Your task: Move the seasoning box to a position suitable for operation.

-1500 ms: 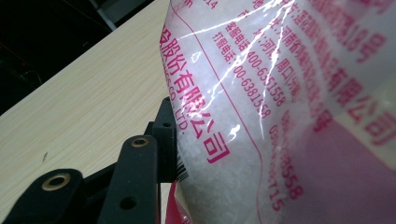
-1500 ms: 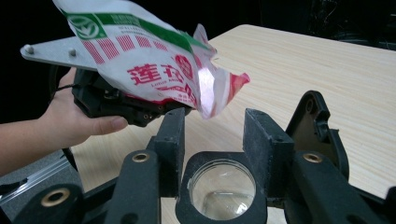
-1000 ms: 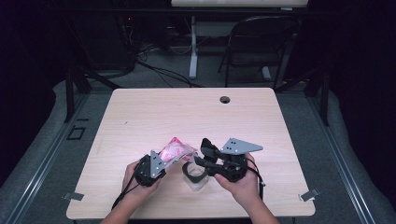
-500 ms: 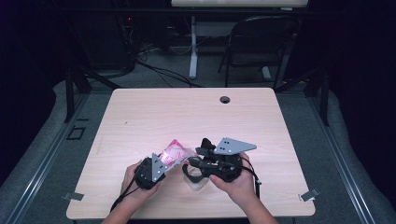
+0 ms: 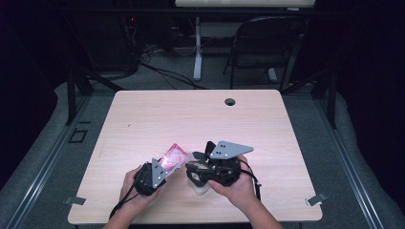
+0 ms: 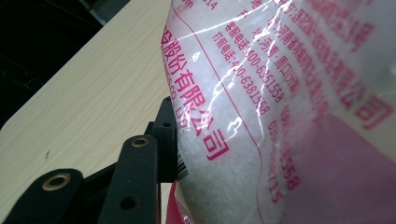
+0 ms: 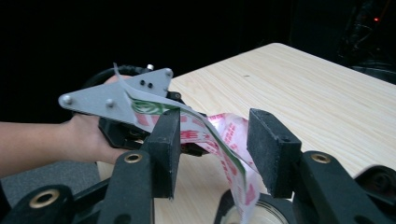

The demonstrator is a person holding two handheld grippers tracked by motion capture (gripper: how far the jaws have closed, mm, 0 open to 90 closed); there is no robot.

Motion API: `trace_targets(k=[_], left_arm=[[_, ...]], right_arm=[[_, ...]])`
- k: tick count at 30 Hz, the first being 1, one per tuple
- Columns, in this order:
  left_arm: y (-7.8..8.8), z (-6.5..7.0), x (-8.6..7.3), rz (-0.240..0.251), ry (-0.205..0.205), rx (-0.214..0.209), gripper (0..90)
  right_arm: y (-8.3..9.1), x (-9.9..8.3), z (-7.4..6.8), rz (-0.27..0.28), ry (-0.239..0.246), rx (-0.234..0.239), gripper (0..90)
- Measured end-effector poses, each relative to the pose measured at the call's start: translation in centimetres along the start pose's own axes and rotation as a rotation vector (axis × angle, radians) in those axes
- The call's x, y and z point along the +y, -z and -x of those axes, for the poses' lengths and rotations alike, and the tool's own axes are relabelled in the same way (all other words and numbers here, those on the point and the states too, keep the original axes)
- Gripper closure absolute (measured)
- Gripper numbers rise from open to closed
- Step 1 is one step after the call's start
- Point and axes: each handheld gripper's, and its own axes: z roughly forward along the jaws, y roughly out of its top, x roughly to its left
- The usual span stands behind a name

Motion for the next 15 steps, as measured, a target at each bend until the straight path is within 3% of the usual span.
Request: trace_targets(k=[7, 15], left_arm=[[0.04, 0.39, 0.04, -0.002, -0.024, 0.01, 61.5], [0.01, 0.33, 0.01, -0.006, -0.028, 0.013, 61.5]], right_arm=[[-0.82, -0.16, -0.57, -0.026, 0.012, 0.041, 59.9], [-0.82, -0.57, -0.23, -0.026, -0.023, 0.057, 79.0]])
